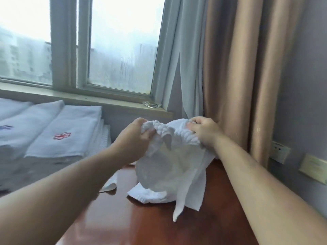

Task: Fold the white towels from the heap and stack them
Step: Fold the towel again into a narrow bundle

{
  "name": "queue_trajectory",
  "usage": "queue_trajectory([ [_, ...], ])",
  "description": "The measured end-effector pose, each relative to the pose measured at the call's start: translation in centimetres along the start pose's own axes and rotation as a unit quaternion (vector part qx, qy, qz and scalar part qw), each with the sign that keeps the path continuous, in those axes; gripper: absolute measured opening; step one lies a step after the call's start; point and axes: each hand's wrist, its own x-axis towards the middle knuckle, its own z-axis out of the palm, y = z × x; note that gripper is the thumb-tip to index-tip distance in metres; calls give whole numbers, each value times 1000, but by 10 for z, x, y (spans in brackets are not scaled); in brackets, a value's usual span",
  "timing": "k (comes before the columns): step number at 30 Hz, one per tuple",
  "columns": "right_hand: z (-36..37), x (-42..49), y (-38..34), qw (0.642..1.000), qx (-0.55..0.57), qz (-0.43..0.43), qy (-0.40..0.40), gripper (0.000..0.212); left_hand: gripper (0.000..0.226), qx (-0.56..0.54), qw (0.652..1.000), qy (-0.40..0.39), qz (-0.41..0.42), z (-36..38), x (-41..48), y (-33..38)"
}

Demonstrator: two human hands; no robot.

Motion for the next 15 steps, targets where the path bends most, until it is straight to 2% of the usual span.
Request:
queue_trajectory([
  [3,10,-29,-51,982,23,31,-187,17,17,-74,991,-36,-105,-34,-28,4],
  [4,16,-38,-65,969,36,38,-242,17,21,-117,982,-33,-145,-43,-37,2],
  [6,36,-52,-83,950,70,45,-302,23,24,-220,956,12,-193,-64,-57,-4],
  [8,51,-57,-92,936,112,62,-328,33,29,-322,927,36,-186,-81,-72,-13],
  [10,70,-59,-100,923,127,70,-355,57,53,-388,912,1,-133,-106,-88,-28],
  [12,82,-56,-100,898,157,68,-406,93,71,-379,920,-60,-74,-122,-103,-40],
  [13,91,-55,-100,875,179,61,-445,102,79,-320,943,-62,-69,-129,-110,-49],
  [15,105,-50,-99,831,242,48,-499,104,85,-197,972,-23,-126,-131,-122,-62],
])
